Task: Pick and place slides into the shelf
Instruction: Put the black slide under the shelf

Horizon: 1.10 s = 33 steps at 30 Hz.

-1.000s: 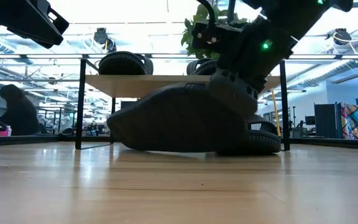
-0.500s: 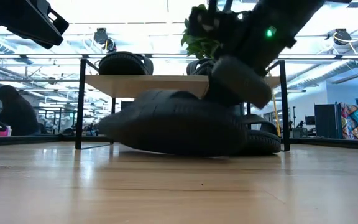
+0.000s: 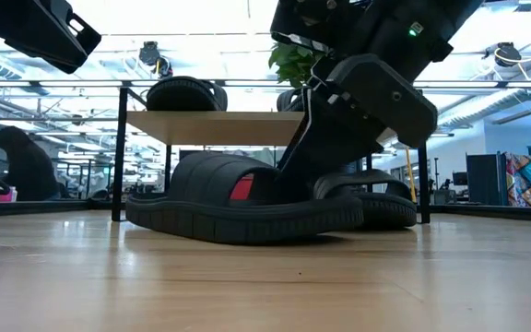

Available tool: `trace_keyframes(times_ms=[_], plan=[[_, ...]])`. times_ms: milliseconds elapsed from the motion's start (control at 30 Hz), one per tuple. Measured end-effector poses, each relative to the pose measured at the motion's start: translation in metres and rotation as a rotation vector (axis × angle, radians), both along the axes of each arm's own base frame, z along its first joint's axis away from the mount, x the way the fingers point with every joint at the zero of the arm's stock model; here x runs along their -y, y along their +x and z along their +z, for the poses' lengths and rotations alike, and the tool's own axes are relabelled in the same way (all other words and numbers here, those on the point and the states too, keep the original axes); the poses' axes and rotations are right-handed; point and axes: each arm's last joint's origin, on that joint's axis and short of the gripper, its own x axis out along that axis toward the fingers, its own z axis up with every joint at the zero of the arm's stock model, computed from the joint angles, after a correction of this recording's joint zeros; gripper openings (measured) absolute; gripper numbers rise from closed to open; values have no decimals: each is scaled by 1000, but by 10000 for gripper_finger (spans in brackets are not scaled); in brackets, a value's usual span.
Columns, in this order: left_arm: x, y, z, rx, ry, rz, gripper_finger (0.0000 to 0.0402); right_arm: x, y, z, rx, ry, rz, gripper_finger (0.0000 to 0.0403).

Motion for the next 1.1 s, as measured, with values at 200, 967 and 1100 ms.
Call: trace_keyframes(times_ms=[200,967,1100], plan=[[0,0,0,0,10,-18,12,-7,-4,6,9,-11,43,184],[33,70,-27,118,89,150,12,-4,-84,109,297,-128,251,12],[46,100,-27,-2,189,250,12,10,-106,112,408,-121,205,2]])
